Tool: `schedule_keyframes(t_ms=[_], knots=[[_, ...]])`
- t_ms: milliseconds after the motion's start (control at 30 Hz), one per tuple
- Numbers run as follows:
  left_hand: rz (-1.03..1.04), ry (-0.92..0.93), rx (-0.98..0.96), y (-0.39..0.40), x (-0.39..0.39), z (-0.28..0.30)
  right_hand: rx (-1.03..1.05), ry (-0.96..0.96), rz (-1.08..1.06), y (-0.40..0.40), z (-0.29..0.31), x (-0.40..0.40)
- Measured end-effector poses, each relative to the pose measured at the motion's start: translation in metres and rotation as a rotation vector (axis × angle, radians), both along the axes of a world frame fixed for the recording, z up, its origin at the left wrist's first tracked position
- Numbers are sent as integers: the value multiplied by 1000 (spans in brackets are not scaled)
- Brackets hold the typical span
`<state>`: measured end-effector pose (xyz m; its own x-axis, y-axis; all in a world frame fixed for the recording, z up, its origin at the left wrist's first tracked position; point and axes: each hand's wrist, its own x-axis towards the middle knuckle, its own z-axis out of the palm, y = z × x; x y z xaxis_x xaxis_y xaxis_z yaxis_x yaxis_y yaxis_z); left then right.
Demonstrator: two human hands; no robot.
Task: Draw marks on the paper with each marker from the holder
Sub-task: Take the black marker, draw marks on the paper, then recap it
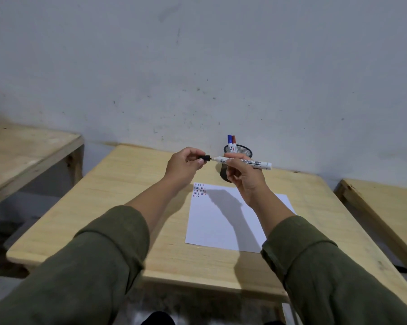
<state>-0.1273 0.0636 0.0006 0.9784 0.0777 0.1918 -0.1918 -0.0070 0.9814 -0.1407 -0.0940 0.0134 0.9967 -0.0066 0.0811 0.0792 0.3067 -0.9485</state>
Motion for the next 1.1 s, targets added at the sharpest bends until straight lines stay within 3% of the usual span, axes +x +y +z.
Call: schedule_keyframes(t_ms=[633,900,1100], knots=[[-164,19,-8,-6,-7,12,-11,13,101,-6,14,-9],[-191,64,50,-3,-6,9,-174,-50,128,-9,9,-11],[-160,22,-18,-6,0,13,-211,-52,203,-13,19,-9]])
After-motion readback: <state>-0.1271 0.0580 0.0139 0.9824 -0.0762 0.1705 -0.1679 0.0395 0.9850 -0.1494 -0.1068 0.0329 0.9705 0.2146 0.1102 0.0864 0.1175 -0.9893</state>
